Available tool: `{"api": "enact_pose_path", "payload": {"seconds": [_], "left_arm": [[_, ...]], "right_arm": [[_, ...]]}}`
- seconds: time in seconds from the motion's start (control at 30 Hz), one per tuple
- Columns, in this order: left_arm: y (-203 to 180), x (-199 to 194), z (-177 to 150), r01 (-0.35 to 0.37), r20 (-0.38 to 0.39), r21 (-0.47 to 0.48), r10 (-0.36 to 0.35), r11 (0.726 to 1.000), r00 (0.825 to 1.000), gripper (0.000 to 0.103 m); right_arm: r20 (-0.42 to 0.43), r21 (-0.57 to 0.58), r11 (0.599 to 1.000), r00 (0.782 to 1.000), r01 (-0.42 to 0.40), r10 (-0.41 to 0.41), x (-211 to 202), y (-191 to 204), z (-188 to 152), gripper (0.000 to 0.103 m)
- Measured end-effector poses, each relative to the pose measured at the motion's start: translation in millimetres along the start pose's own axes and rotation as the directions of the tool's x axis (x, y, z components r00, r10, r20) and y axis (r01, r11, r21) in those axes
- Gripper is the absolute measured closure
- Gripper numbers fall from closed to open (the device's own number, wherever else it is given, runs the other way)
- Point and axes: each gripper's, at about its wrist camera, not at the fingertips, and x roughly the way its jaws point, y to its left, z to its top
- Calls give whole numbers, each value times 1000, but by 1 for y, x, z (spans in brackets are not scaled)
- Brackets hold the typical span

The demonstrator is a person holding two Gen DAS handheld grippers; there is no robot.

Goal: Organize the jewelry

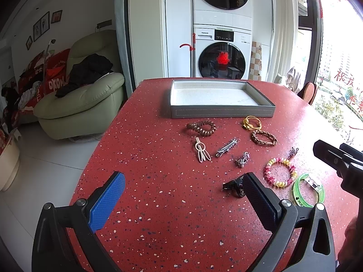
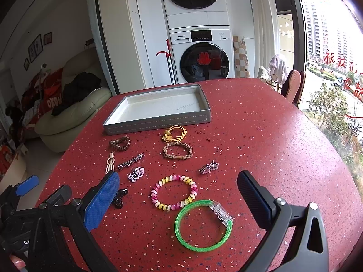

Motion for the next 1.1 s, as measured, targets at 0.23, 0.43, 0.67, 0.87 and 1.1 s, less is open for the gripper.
{"api": "enact_pose_path", "payload": {"seconds": [0.23, 0.43, 0.67, 0.87, 1.1], "left_arm": [[-2, 3, -1, -3, 5, 9, 3, 1000, 1000, 0], [6, 12, -6, 32, -39, -60, -34, 998, 999, 0], [-2, 35, -16, 58, -167, -29, -62, 998, 984, 0], [-21, 49, -9, 98, -205, 49, -86, 994, 975, 0], [-42, 65, 3, 169, -244, 134, -133, 976, 961, 0]], "right_arm": [[-8, 10, 1000, 1000, -2, 2, 3, -2, -4, 0], [-25, 23, 1000, 1000, 2, -2, 5, -8, -5, 0], [-100, 31, 998, 994, 53, -50, 15, -23, -15, 0], [-202, 33, 993, 974, 113, -104, 30, -42, -26, 0], [-290, 29, 989, 948, 146, -131, 44, -62, -29, 0]]}}
